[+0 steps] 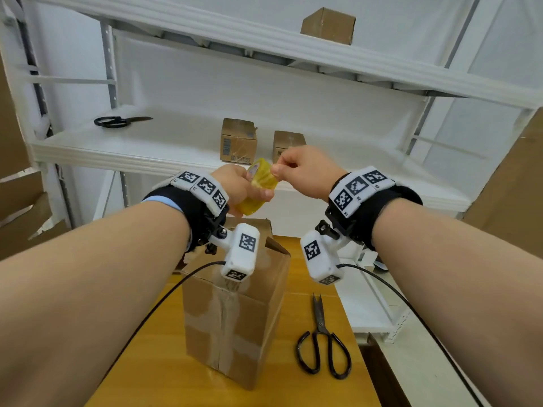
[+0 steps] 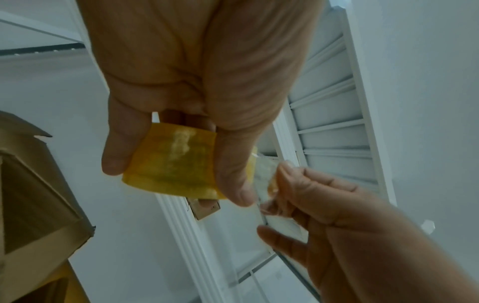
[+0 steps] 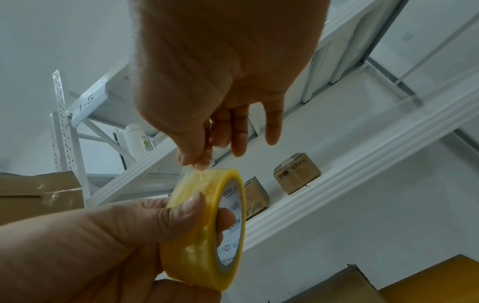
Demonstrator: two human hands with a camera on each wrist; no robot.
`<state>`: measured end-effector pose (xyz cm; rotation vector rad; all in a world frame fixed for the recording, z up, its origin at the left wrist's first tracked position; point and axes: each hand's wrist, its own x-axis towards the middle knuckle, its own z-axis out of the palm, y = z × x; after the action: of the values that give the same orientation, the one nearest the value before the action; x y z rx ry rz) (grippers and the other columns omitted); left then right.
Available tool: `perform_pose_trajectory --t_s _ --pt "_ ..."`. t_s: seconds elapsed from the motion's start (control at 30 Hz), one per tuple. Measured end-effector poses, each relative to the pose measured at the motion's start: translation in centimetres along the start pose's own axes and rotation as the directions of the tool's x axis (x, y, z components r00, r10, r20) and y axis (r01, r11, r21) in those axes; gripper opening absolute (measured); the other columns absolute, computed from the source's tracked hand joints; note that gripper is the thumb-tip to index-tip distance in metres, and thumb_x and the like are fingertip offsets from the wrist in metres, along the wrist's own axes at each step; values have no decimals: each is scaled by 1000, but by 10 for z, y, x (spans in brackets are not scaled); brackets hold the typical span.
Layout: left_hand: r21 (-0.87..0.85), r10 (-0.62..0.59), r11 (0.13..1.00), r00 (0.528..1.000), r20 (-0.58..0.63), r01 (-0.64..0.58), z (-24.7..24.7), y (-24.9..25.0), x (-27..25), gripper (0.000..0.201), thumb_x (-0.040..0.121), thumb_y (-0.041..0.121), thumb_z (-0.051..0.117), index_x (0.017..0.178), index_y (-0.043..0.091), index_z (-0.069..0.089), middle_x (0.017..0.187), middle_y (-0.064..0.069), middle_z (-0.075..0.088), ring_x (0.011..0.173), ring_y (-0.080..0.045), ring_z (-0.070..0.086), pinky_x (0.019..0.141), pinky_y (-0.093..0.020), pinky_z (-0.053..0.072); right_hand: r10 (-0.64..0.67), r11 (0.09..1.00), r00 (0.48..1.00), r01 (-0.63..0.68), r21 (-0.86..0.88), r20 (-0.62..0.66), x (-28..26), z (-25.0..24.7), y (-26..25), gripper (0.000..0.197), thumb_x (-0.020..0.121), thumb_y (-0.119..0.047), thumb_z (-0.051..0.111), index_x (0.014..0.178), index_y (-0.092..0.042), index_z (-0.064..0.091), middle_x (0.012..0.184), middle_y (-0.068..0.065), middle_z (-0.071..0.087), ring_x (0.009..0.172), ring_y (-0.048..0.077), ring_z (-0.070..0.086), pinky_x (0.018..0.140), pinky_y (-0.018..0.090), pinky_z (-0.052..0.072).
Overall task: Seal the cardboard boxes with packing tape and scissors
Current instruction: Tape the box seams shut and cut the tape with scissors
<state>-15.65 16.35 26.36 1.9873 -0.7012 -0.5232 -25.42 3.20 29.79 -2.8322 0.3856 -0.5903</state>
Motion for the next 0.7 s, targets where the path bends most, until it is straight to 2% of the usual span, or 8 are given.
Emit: perform_pose_trajectory --t_s 0.1,0.2,0.27,0.33,0.4,0.5,0.6,0.7 --pt "-64 27 998 999 29 -25 -2 -1 0 37 69 33 86 85 20 55 106 -9 67 98 -28 65 83 -45 59 74 997 997 -75 8 28 1 -2 0 30 98 -40 57 83 -18 70 78 -1 63 74 15 57 69 30 47" --pt "-96 35 995 998 45 -31 -3 -1 1 38 68 30 87 86 18 56 104 -8 67 98 -28 64 82 -43 59 145 988 989 -147 39 40 2 -2 -1 34 94 -42 61 84 -13 75 79 6 65 76 20 59 70 33 49" --pt "-116 47 992 997 55 -40 -2 -2 1 37 68 28 87 88 17 57 102 -7 67 97 -27 64 82 -42 59 188 979 981 -191 67 47 1 -2 -1 36 91 -43 64 87 -10 76 85 12 69 81 26 63 72 36 52" --pt "-153 42 988 997 69 -31 0 -5 1 37 67 25 88 86 18 57 102 -8 69 97 -27 65 83 -46 58 234 965 970 -239 107 63 1 -1 0 37 89 -46 66 90 -10 76 92 12 73 84 24 66 73 35 53" --pt "-240 15 971 995 95 8 0 -8 0 42 61 22 90 83 17 54 106 -11 71 100 -30 66 84 -53 56 317 944 944 -324 68 90 1 -2 3 48 87 -56 65 93 -9 73 88 8 73 77 18 66 69 31 53" --pt "-334 6 942 991 133 39 -3 -12 0 52 50 25 89 86 16 53 109 -12 71 105 -32 64 85 -56 55 480 875 875 -483 38 69 0 -5 23 50 88 -54 66 102 -6 67 90 6 72 80 18 71 80 39 60" --pt "-390 9 920 990 142 48 -5 -10 1 56 46 25 86 91 15 55 112 -12 70 107 -33 63 85 -56 54 513 763 840 -541 354 178 -8 -8 38 46 90 -52 65 108 -9 67 106 5 68 95 19 68 87 42 59" --pt "-398 16 916 986 169 53 6 -5 1 59 48 23 86 99 12 57 113 -13 69 107 -33 62 81 -56 56 416 662 840 -542 517 349 -14 -1 38 59 77 -64 69 108 -14 70 108 2 70 103 17 66 92 43 56"
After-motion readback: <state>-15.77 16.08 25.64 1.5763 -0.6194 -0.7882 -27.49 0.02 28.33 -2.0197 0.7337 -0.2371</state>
